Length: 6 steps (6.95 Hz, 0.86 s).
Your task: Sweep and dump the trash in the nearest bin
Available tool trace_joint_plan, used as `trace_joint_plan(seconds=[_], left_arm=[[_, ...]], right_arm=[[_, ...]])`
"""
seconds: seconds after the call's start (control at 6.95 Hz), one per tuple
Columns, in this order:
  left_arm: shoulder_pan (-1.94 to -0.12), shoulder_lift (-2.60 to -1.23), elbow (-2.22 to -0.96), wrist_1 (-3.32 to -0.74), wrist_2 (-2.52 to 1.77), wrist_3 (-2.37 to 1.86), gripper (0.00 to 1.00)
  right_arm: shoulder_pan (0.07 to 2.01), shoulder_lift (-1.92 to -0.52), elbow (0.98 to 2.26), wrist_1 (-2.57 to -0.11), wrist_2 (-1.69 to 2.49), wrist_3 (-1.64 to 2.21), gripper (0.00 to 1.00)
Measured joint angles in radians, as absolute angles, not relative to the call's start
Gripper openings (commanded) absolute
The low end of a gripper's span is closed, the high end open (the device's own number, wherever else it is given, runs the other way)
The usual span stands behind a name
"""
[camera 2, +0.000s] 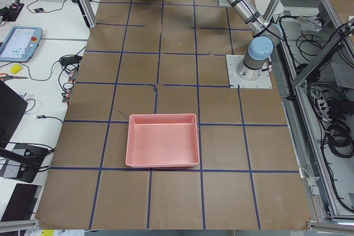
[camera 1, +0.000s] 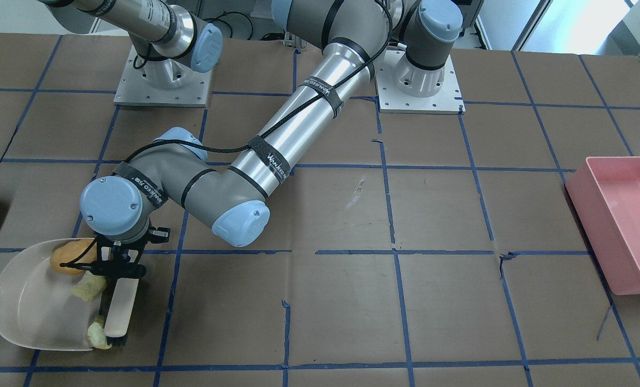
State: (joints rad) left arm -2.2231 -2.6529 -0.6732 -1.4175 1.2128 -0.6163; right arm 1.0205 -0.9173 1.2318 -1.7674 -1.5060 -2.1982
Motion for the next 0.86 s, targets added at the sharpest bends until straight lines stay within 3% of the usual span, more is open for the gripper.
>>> trace_joint_plan(seconds=[0.86], left_arm=[[-2.200,-2.585,-0.680,-1.539,1.225,-0.572,0.17]], right_arm=[[1.022,-0.917,1.231,-1.759,-1.505,-2.198,0.01]])
